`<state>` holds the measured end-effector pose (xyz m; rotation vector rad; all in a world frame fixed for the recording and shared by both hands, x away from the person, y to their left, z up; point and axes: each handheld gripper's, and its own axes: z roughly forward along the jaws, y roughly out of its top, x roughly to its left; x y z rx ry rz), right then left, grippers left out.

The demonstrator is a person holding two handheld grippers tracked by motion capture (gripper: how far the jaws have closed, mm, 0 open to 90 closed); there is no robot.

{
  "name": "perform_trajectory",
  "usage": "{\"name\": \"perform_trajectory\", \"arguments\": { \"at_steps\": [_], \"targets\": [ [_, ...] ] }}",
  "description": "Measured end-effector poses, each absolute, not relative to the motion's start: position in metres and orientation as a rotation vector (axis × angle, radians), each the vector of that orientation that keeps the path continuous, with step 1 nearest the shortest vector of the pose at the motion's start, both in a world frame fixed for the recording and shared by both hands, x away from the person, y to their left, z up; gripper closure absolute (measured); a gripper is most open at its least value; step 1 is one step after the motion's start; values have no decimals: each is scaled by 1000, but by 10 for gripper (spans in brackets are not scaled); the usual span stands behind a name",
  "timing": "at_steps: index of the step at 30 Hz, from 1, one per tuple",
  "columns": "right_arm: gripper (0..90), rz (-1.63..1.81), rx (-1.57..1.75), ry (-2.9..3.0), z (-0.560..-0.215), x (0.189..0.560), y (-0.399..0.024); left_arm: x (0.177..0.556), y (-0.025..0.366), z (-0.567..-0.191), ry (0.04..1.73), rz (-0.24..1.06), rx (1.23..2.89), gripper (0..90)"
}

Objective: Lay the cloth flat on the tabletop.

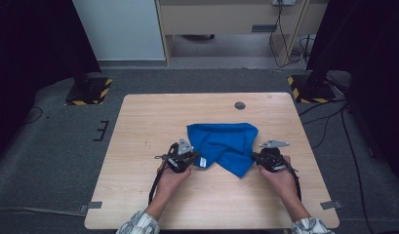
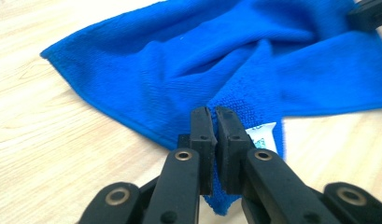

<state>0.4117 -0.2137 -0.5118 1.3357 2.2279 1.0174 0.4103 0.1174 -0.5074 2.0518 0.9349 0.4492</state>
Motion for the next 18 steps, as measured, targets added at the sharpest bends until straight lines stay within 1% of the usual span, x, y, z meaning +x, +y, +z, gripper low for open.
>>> {"name": "perform_trajectory", "arguments": {
  "at_steps": [7,10,12,14,15,16,18],
  "targets": [
    [862,980,1331,2251,-512,427,-213,428,124,-513,961,443,2068,856],
    [823,972,1350,2245,-512,435,-213,430,125,-516,976,399,2059,828],
    [734,974,1352,2240,-512,437,-211,429,125,-517,968,410,2063,751],
    [606,991,1357,2220,-509,437,-211,428,127,-515,986,428,2023,618],
    [547,1008,1354,2214,-506,435,-212,427,128,-513,991,432,2006,571],
    [505,1013,1347,2206,-504,433,-212,426,131,-511,998,437,1976,551],
    [415,1044,1338,2180,-498,425,-215,422,134,-508,994,440,1959,481]
  ]
}}
